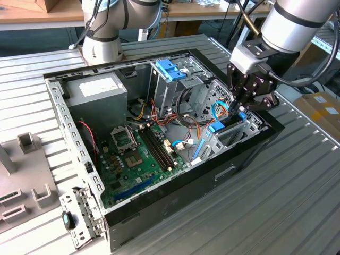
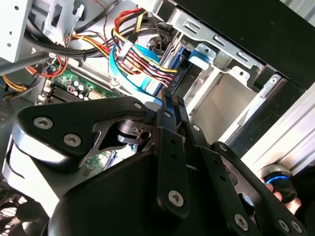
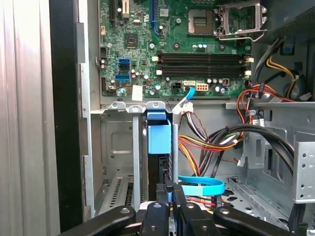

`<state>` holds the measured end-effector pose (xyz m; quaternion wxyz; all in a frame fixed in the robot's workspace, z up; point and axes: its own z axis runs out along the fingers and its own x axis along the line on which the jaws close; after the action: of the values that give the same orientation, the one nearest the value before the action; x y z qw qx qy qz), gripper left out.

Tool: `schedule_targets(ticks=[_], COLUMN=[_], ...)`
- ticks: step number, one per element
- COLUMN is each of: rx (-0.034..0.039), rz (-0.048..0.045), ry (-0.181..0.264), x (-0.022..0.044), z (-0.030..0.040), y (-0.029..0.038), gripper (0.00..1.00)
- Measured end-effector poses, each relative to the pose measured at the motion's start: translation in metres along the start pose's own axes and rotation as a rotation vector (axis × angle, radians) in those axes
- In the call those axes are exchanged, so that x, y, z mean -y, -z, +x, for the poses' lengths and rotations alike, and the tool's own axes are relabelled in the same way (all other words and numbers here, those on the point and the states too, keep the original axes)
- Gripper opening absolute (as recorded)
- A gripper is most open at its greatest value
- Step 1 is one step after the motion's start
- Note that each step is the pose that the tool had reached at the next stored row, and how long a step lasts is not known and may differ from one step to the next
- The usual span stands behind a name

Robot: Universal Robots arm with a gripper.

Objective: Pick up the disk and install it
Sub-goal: 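Insert the second disk wire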

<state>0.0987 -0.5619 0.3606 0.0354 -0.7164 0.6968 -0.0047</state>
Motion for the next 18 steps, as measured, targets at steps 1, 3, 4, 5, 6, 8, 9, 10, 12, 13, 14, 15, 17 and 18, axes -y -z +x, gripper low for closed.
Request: schedule_targets(ticks=[1,3,4,5,6,8,9,10,12,13,14,15,17,18], rx=[0.0007,0.0014,0.0020,0.0025,0.0028,0.0034,0.0040,0.0045,0.0049,0.0051,0.0053,0.0053,0.0053,0.0053], rz=[-0.0006,-0.0009,-0.0009,-0.0009,-0.0010,-0.0009,-0.0009,-0.0009,-0.0009,-0.0009,-0.0008,-0.0008,-0.0008,-0.0008], ry=[0.015,0.023,0.023,0.023,0.023,0.023,0.023,0.023,0.023,0.023,0.023,0.023,0.023,0.023], x=[-0.0001,-0.0001,-0.0001,-0.0002,-0.0002,-0.0003,-0.0004,-0.0004,-0.0005,-0.0005,-0.0005,-0.0006,-0.0006,-0.0006], z=[0.0000,0.0000,0.0001,0.0001,0.0001,0.0002,0.0002,0.0003,0.0003,0.0003,0.0003,0.0003,0.0004,0.0004], y=[-0.0001,-0.0004,-0.0009,-0.0015,-0.0022,-0.0036,-0.0044,-0.0054,-0.0063,-0.0071,-0.0075,-0.0080,-0.0089,-0.0093], gripper=[0.16,0.16,0.16,0.16,0.16,0.16,0.16,0.16,0.16,0.16,0.16,0.16,0.16,0.16])
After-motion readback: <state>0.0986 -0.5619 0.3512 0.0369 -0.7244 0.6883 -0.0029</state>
